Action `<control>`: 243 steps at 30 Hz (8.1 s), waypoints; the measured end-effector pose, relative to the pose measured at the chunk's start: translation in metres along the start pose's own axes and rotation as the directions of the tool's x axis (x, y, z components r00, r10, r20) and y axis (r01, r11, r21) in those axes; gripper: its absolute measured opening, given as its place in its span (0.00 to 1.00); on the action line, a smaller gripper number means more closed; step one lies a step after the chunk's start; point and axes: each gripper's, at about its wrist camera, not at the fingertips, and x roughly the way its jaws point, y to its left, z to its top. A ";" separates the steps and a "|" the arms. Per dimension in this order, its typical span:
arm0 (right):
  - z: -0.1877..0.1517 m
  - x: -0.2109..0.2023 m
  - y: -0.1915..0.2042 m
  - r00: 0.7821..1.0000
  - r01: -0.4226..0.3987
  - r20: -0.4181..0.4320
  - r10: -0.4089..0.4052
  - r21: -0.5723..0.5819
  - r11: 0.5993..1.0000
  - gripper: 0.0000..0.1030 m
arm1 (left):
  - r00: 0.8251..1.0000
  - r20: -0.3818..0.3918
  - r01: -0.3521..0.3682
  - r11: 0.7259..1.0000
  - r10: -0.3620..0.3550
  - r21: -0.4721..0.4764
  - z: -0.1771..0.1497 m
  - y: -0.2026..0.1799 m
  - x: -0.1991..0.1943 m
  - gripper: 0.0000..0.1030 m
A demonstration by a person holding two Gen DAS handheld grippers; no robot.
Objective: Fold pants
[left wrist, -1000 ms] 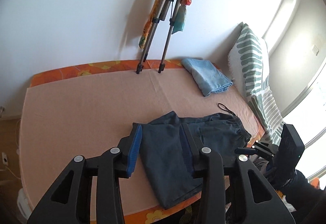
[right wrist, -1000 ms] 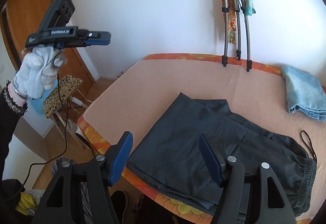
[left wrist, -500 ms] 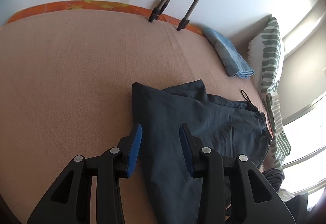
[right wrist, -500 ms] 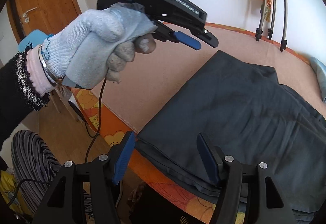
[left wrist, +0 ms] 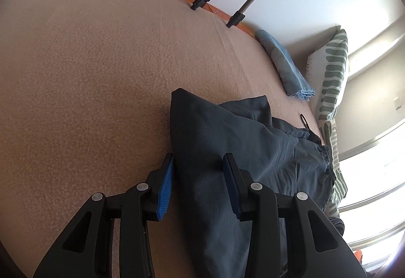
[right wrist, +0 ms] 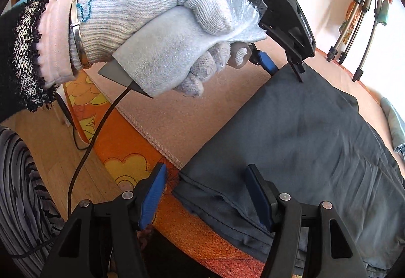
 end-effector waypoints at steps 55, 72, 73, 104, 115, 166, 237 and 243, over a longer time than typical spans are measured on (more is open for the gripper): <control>-0.135 -0.198 -0.247 0.913 0.034 0.285 -0.290 0.657 0.753 0.03 | 0.994 0.055 0.073 0.936 -0.098 0.344 0.055 -0.303 0.114 0.03; -0.256 -0.201 -0.320 0.948 0.076 0.098 -0.302 0.853 0.517 0.04 | 0.994 -0.104 0.070 0.911 -0.030 0.407 0.026 -0.382 0.222 0.15; -0.258 -0.200 -0.321 0.950 0.080 0.090 -0.300 0.856 0.511 0.04 | 0.994 -0.101 0.072 0.912 -0.034 0.403 0.028 -0.383 0.219 0.15; -0.195 -0.149 -0.366 0.972 0.232 -0.156 -0.176 0.505 0.832 0.56 | 0.987 -0.128 0.144 0.879 -0.095 0.455 -0.175 -0.285 0.110 0.22; -0.085 -0.185 -0.347 0.996 0.085 -0.014 -0.087 0.414 0.906 0.50 | 0.995 0.001 0.089 0.937 -0.095 0.337 -0.155 -0.241 0.066 0.36; 0.038 -0.006 -0.338 0.921 0.246 -0.377 -0.095 0.374 0.894 0.04 | 0.967 -0.024 0.253 0.959 -0.252 0.131 -0.148 -0.185 0.073 0.44; -0.151 -0.145 -0.384 0.993 0.063 0.036 -0.110 0.625 0.778 0.46 | 0.962 0.093 -0.275 0.894 0.259 0.355 -0.003 -0.209 0.131 0.29; -0.169 -0.126 -0.408 0.995 0.081 -0.010 -0.101 0.668 0.739 0.45 | 0.933 0.165 -0.357 0.886 0.320 0.297 0.022 -0.191 0.124 0.29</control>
